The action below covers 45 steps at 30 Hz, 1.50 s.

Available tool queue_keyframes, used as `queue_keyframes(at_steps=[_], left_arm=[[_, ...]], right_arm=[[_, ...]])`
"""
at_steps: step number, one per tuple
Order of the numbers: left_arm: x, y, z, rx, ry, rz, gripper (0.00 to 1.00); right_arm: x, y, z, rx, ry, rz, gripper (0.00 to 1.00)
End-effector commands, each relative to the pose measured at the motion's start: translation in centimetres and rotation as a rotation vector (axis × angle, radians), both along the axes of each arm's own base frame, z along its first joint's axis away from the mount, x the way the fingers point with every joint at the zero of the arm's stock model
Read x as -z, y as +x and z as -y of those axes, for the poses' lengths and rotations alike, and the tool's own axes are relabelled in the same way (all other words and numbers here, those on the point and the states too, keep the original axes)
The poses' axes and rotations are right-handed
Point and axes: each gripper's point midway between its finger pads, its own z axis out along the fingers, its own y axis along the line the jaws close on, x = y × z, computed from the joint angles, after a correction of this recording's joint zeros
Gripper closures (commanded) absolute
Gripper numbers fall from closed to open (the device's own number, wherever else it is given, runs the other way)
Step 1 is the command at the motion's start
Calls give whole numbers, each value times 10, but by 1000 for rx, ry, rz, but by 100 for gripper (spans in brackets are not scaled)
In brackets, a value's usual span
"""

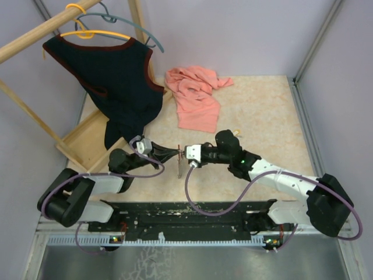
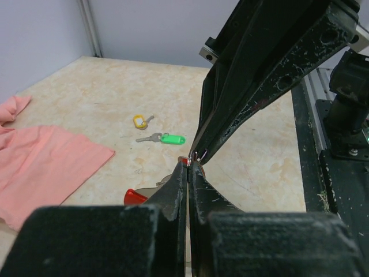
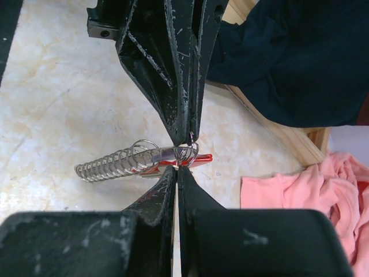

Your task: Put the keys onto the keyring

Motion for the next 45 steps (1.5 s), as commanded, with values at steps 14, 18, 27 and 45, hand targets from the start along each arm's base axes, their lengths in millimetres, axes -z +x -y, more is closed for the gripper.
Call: queue_keyframes(at_steps=[14,18,27,45], left_arm=[[-26,8,-6,-123,-239,-63,100],[-21,10,-5,-131,-240,-84,97],[-8,3,2,-74,-138,-30,67],[9,14,27,78,139,56,53]], right_arm=[[-13,16,6,74,36,185,100],[-16,23,13,114,9,225,100],[-41,23,16,90,-6,331,100],[-47,19,11,29,-54,360,100]])
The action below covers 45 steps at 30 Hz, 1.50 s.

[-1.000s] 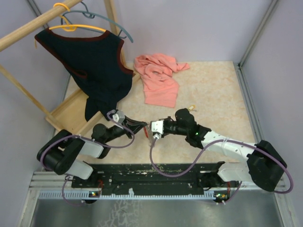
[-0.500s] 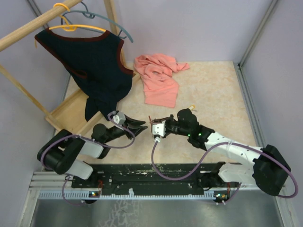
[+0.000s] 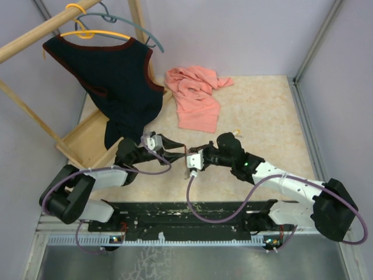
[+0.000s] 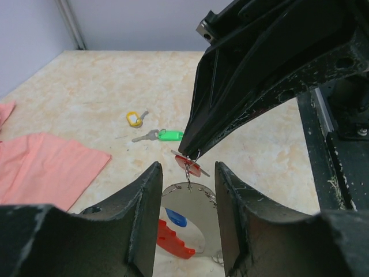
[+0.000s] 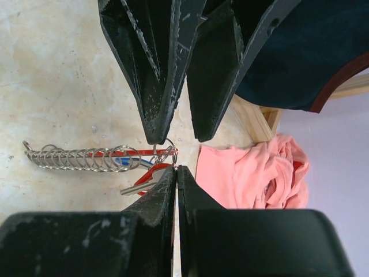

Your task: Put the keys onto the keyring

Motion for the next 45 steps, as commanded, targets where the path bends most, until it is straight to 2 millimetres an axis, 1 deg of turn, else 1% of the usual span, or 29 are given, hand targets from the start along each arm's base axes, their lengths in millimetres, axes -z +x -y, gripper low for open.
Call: queue_keyframes(at_steps=[1,5,8,13,14,17,18,21,26,30,31,35,38,41,45], left_arm=[[10,5,3,23,78,20,53],[12,6,5,32,103,10,59],[14,7,6,37,108,-1,67],[14,7,9,49,112,-7,74],[15,8,10,50,113,-12,77],[17,13,10,29,123,-33,95],[17,14,10,22,124,-36,99],[16,15,8,0,116,-43,100],[7,20,1,-86,38,-64,100],[-4,24,-4,-144,-45,-99,100],[-7,25,-6,-157,-65,-106,100],[-15,25,-7,-172,-124,-126,100],[-17,24,-2,-162,-151,-144,100],[-24,21,0,-172,-212,-141,100],[-27,21,-6,-199,-272,-160,100]], right_arm=[[-53,1,-14,-38,97,96,100],[-53,1,-14,-41,102,92,100],[-52,0,-15,-45,104,90,100],[-51,0,-17,-52,103,86,100],[-51,0,-17,-51,103,86,100],[-50,1,-16,-42,100,87,100],[-48,2,-15,-34,96,83,100],[-43,6,-9,14,90,74,100],[-25,13,5,106,81,43,100],[-14,11,9,127,119,1,100],[-16,11,8,121,152,3,100],[-15,-2,-2,52,234,-33,100],[-15,-6,-10,11,276,-44,100],[-15,-5,-16,-6,299,-51,100],[-17,1,-14,26,322,-31,100]])
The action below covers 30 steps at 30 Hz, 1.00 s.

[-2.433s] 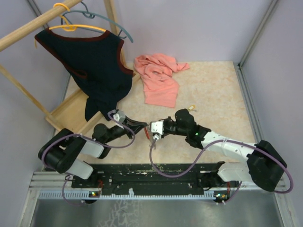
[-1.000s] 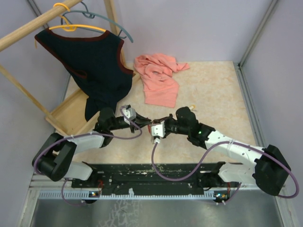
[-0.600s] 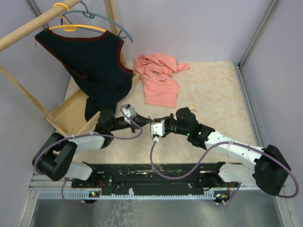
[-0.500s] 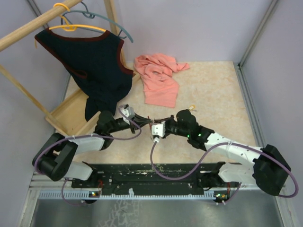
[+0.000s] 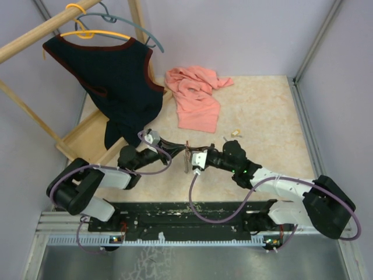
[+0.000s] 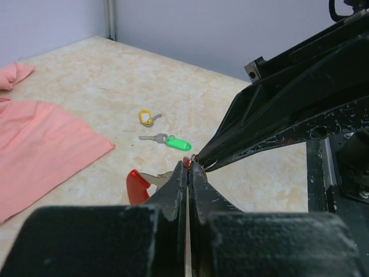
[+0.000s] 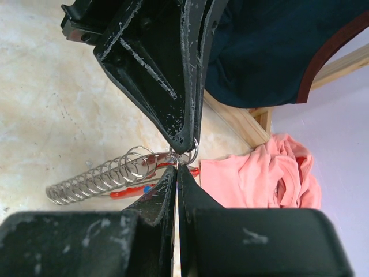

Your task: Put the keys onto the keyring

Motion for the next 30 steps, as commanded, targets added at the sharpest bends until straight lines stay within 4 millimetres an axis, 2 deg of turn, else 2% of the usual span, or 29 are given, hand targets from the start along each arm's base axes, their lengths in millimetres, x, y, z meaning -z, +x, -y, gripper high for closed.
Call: queue_keyframes(at_steps=[1,5,12,17,24,30], left_arm=[[-33,4,-8,-67,-150,48,100],[-25,1,-9,-63,-123,61,100],[-2,8,-11,-76,54,64,75],[9,2,-3,34,209,109,63],[11,-1,-4,96,328,196,54],[6,-4,-7,147,376,255,53]], right_arm=[[-19,-2,-8,-28,92,22,100],[-28,1,-4,-20,102,36,100],[-32,0,-2,-51,-18,63,100],[-34,-3,-5,-93,-86,61,100],[-30,2,-3,-96,-169,62,100],[-35,2,-5,-108,-175,73,100]])
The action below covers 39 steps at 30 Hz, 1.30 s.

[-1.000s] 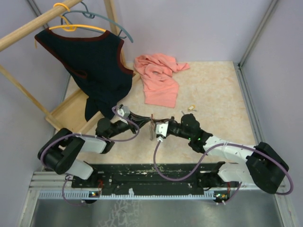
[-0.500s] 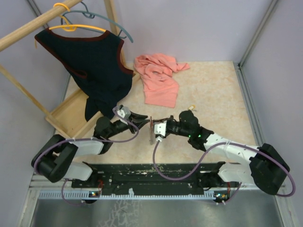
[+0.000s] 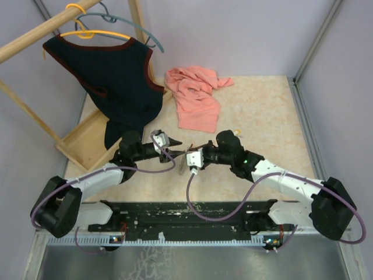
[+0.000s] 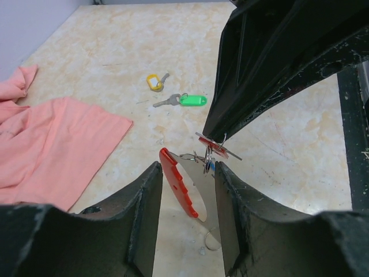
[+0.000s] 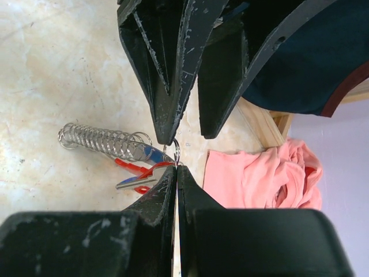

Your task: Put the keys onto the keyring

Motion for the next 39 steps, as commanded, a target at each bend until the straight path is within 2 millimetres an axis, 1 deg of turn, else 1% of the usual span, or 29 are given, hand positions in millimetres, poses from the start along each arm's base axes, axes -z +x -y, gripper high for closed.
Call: queue_keyframes(at_steps=[1,5,8,13,16,19,22,23,25,27,28,32,35,39], left_arm=[[-5,-7,2,94,56,55,53],[-10,-14,10,179,46,54,55],[-8,-11,13,197,56,43,58],[2,-12,15,228,90,-3,61],[5,-11,15,226,101,-11,70],[8,-10,16,227,107,-21,80],[10,-9,16,229,114,-30,98],[10,-7,16,219,119,-34,100],[10,-4,15,190,120,-56,100],[4,-3,14,171,101,-63,100],[0,-2,14,155,87,-62,100],[-10,6,10,64,26,-79,100],[-19,14,8,-11,-38,-114,100],[-32,7,11,-11,-149,-163,100]], right_arm=[[-34,4,-9,-34,41,63,100],[-37,2,-10,-45,38,67,100],[-37,1,-11,-48,38,65,100],[-36,1,-10,-45,35,65,100],[-37,1,-11,-47,43,66,100],[-39,0,-10,-45,53,68,100],[-40,0,-7,-29,66,62,100],[-39,0,-5,-14,69,58,100],[-39,1,0,16,84,57,100],[-36,2,6,53,98,58,100],[-31,2,10,72,99,53,100],[-23,1,19,115,135,53,100],[-20,-4,18,103,183,54,100],[-12,-8,9,66,217,43,100]])
